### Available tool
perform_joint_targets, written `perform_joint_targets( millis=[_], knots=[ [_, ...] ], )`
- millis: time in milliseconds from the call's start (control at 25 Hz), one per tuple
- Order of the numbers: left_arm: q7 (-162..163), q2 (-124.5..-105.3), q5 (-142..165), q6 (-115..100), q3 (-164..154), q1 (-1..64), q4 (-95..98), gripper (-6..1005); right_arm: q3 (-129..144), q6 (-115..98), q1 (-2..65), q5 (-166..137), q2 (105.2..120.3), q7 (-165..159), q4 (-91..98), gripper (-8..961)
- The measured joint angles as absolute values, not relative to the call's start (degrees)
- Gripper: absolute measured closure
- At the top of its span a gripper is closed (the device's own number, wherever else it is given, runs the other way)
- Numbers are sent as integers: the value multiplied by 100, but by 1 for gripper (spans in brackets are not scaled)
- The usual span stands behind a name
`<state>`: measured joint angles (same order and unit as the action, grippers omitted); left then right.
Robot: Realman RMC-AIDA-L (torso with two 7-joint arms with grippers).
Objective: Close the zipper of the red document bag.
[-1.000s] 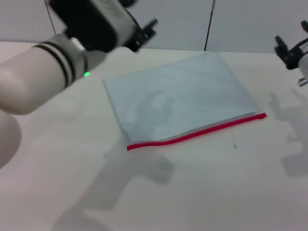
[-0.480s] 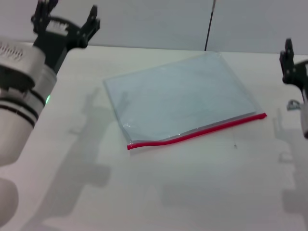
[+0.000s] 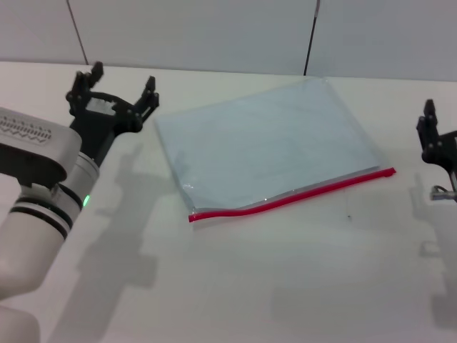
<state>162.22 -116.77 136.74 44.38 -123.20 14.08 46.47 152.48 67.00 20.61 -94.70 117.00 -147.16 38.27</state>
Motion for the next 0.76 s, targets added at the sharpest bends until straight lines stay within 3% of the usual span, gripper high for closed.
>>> perform_joint_targets(
  millis=[760],
  knots=[
    [16393,-11667,13029,4899,-13182,1713,4167,105,16232,6879,2184,-8681,11724,-15417,3861,329]
  ],
)
